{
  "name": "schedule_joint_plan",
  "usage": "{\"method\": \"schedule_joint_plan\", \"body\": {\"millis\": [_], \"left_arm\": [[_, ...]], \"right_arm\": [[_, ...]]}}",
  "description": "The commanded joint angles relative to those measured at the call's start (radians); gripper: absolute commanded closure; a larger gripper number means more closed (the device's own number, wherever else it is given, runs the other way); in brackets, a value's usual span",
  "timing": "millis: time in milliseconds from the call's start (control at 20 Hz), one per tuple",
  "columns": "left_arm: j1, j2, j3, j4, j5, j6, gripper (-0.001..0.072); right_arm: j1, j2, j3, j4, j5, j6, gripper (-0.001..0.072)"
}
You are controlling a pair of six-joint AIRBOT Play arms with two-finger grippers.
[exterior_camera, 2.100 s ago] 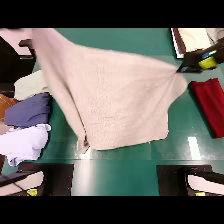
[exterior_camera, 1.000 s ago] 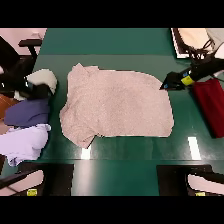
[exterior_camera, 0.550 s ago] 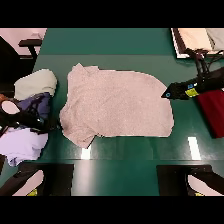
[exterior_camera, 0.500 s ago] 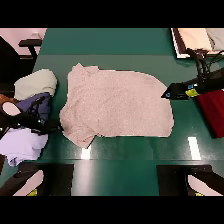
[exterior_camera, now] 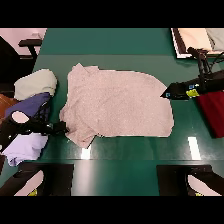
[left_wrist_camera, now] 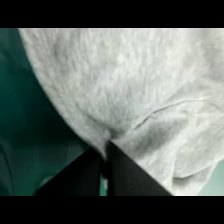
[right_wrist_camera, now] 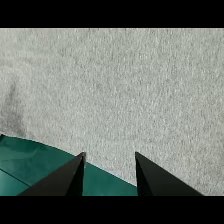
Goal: Fold the shirts.
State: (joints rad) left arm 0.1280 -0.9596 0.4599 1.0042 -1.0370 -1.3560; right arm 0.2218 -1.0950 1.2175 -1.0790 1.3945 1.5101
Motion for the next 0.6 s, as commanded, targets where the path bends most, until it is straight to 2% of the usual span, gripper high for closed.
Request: {"method": "schedule_joint_plan", "body": {"millis": [0, 250, 300, 350, 550], "left_arm": [[-0.014, 0.005, 0.041, -0.028, -0.031, 0.003, 0.0688], [-0.014, 0.080, 0.205, 0.012, -0.105, 0.003, 0.0688], [-0.014, 0.084, 0.229, 0.012, -0.109, 0.003, 0.0688], [-0.014, 0.089, 0.245, 0.011, -0.106, 0.003, 0.0688], [-0.014, 0.089, 0.255, 0.008, -0.079, 0.002, 0.0688]], "right_arm": [[-0.030, 0.004, -0.016, 0.002, 0.038, 0.000, 0.0346], [-0.257, 0.130, -0.332, -0.083, 0.048, 0.001, 0.0345], [-0.318, 0.157, -0.404, -0.080, 0.050, 0.000, 0.0307], [-0.379, 0.179, -0.476, -0.075, 0.050, 0.000, 0.0231], [-0.497, 0.207, -0.673, -0.062, -0.016, -0.012, 0.0234]]}}
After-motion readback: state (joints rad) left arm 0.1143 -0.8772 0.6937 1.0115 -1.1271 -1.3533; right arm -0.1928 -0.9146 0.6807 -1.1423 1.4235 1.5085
